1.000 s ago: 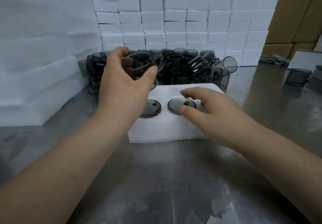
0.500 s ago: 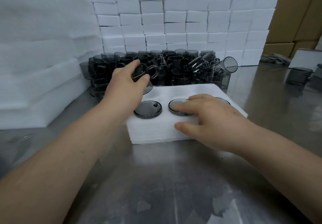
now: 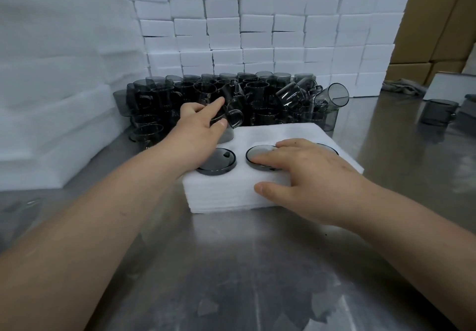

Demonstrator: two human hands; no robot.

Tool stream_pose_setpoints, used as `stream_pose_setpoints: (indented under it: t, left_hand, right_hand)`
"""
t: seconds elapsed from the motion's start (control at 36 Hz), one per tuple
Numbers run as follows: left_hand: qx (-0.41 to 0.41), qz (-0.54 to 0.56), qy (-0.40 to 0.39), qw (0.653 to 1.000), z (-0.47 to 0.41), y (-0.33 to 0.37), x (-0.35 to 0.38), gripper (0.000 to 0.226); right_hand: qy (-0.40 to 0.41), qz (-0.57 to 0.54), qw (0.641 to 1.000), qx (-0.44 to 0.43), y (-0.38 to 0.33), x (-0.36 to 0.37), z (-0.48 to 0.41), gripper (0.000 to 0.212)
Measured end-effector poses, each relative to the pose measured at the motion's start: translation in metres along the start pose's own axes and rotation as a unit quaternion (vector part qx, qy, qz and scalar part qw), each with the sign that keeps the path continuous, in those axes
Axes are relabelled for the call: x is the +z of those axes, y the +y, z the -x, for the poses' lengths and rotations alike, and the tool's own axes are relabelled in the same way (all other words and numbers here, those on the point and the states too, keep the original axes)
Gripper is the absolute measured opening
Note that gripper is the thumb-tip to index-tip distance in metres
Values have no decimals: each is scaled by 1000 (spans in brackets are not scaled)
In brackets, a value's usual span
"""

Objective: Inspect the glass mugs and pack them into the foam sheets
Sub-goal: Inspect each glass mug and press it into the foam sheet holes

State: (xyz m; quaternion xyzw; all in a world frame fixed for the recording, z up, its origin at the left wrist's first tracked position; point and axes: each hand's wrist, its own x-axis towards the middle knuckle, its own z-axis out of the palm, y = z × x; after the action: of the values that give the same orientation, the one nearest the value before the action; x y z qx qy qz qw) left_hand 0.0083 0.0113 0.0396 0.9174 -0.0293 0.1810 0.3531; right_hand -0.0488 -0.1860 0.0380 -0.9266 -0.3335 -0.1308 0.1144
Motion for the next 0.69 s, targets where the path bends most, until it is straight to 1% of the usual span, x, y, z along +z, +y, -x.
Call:
stream_pose_setpoints:
  t: [0.19, 0.36, 0.47, 0.69]
  left_hand:
    - [3, -27, 7, 1000, 4, 0, 1, 49]
    - [-5, -25, 21, 999, 2, -3, 2, 51]
    - [-3, -20, 35, 999, 2, -5, 1, 54]
    - [-6, -30, 60, 998, 1, -6, 1, 59]
  right_hand:
    - [7, 3, 1000, -6, 1, 1, 0, 56]
    - [9, 2, 1000, -11, 1, 2, 0, 56]
    - [13, 1, 1000, -11, 1, 1, 0, 61]
    - [18, 6, 1000, -16, 0, 2, 0, 59]
